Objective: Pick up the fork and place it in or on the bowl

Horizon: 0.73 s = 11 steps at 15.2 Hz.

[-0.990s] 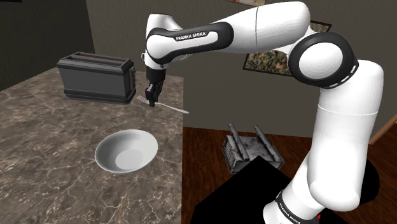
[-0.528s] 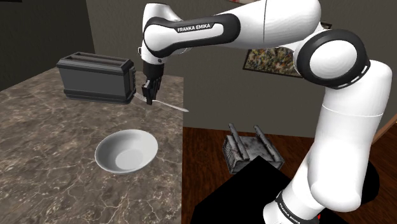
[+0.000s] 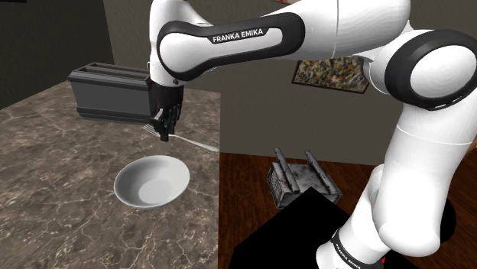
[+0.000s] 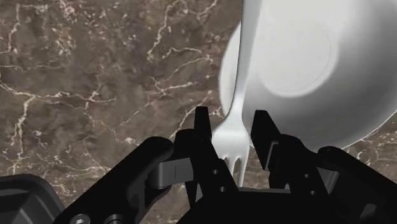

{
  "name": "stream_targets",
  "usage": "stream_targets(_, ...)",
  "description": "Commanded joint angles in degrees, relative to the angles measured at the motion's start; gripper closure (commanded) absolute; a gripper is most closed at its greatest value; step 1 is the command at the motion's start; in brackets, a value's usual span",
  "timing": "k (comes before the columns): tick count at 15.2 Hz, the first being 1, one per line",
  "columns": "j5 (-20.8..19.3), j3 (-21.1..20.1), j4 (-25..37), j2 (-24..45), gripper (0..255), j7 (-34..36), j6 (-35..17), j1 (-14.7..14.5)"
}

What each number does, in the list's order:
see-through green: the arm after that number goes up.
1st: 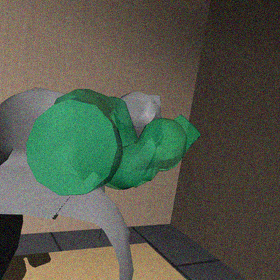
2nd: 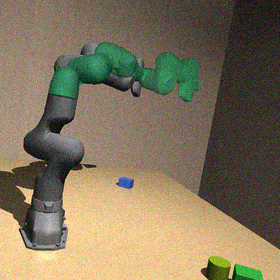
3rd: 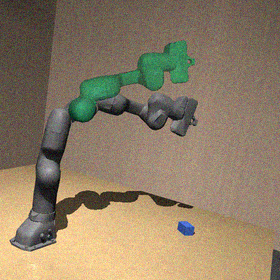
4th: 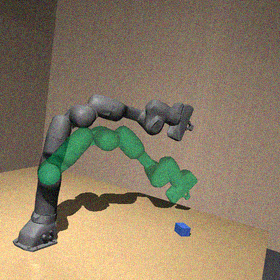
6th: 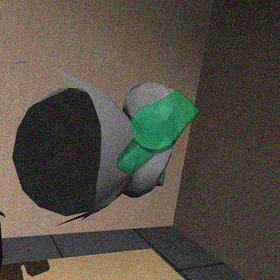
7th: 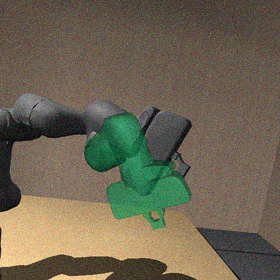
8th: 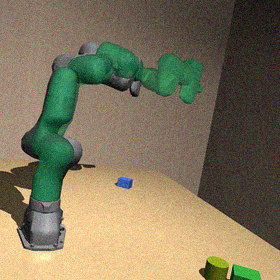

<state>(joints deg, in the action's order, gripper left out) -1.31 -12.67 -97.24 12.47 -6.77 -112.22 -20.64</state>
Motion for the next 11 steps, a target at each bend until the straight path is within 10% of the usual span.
stream_targets(1,-0.17,-0.88,-0.94,-0.65,255,2.44,-0.30,-1.40)
stream_targets(11,-1.20,-3.62,-4.01,-0.67,255,10.01,-3.34,-5.80)
